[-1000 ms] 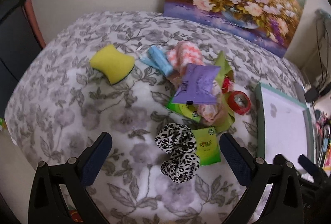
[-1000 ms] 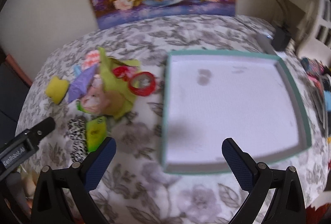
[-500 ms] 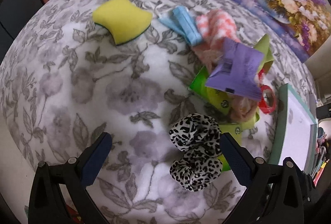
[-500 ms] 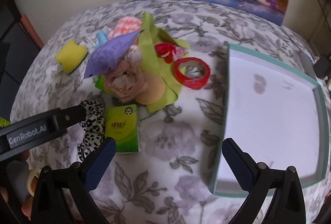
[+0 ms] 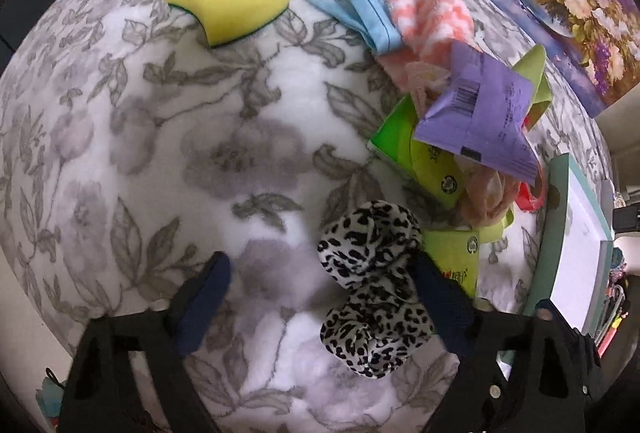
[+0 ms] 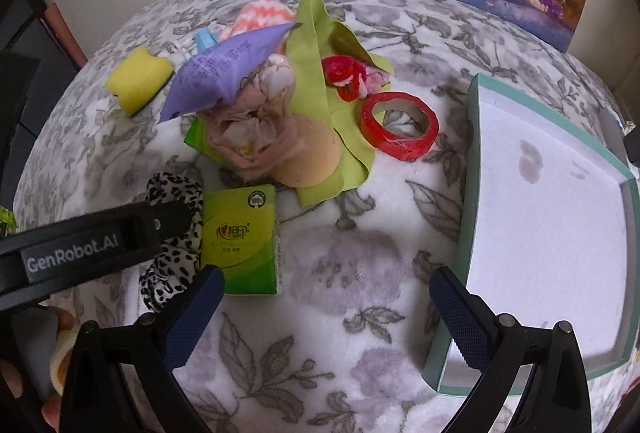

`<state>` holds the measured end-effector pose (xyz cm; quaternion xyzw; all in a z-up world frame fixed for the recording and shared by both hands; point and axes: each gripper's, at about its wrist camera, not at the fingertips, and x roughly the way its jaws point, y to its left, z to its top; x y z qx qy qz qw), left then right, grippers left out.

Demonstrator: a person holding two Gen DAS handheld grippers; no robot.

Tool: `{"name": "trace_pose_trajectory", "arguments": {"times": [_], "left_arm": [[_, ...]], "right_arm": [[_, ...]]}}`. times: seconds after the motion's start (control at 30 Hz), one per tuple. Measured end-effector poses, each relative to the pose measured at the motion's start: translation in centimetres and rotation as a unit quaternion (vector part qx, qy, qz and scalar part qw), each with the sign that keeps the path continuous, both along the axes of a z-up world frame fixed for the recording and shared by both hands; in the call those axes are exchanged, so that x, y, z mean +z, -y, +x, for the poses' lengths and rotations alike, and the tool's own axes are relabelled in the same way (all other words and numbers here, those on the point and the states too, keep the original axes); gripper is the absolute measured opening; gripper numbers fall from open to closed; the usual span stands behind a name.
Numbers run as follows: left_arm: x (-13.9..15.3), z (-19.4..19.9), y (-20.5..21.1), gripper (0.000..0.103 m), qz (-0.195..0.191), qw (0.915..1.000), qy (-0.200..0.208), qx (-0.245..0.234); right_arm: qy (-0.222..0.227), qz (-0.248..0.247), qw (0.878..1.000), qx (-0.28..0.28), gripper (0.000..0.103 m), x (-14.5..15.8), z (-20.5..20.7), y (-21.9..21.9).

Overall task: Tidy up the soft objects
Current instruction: 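Grasp the leopard-print scrunchie with the left tool while the right tool approaches the green tissue pack, then close the right tool on the green tissue pack and lift it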

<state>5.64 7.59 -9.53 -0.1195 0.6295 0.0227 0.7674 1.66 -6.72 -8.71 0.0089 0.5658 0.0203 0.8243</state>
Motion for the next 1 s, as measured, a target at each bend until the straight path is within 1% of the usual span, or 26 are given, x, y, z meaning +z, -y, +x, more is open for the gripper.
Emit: {"name": "trace_pose_trajectory", "arguments": {"times": [0.03, 0.1, 0.17, 0.23, 0.3, 0.37, 0.4, 0.5, 0.63, 0.7, 0.83, 0.87, 1.0], "left_arm": [[-0.2, -0.1, 0.0, 0.079, -0.009, 1.0000, -0.003, -0.002], [-0.7, -0.4, -0.5, 0.067, -0.031, 0.9995, -0.009, -0.003], [-1.3, -0.5, -0.8, 0.063, -0.064, 0.9979, -0.015, 0.000], [-1.5, -0.7, -0.9, 0.051, -0.068, 0.9976, -0.012, 0.001], [-1.4, -0.8, -0.5, 0.033, -0.081, 0.9967, -0.009, -0.004], [-1.6, -1.3, -0.2, 0.028, -0.105, 0.9944, -0.008, -0.007], [-1.7, -1.4, 0.0, 0.024, -0.107, 0.9942, -0.007, -0.008], [-1.6, -1.6, -0.2, 0.020, -0.106, 0.9944, -0.002, 0.000], [-1.5, -1.9, -1.0, 0.018, -0.108, 0.9940, 0.000, 0.016], [-1.3, -2.1, -1.5, 0.017, -0.098, 0.9949, 0.006, 0.022], [-0.2, -2.2, -3.2, 0.017, -0.063, 0.9966, 0.026, 0.047], [0.5, -2.2, -3.5, 0.017, -0.060, 0.9964, 0.029, 0.052], [1.0, -2.5, -4.5, 0.017, -0.050, 0.9960, 0.036, 0.064]], "right_arm": [[-0.001, -0.001, 1.000, 0.001, 0.103, -0.1, 0.0, 0.0], [0.000, -0.001, 1.000, 0.002, 0.103, -0.1, 0.0, -0.1], [0.001, 0.000, 1.000, 0.001, 0.103, -0.1, -0.1, -0.1], [0.001, 0.001, 1.000, 0.001, 0.103, -0.1, -0.1, -0.1], [0.001, 0.002, 1.000, 0.001, 0.103, -0.1, -0.1, -0.1], [0.001, 0.003, 1.000, 0.003, 0.103, -0.1, 0.0, -0.2], [0.000, 0.002, 1.000, 0.005, 0.103, -0.2, 0.0, -0.2], [-0.001, 0.003, 1.000, 0.008, 0.103, -0.3, 0.0, -0.4], [-0.003, 0.009, 1.000, 0.014, 0.103, -0.5, 0.1, -0.8], [-0.002, 0.013, 1.000, 0.020, 0.103, -0.6, 0.2, -1.1], [-0.001, 0.011, 0.999, 0.032, 0.100, -0.8, 0.4, -1.9], [-0.001, 0.010, 0.999, 0.036, 0.098, -0.9, 0.5, -2.2], [-0.004, -0.003, 0.999, 0.047, 0.092, -1.3, 0.8, -3.2]]}}
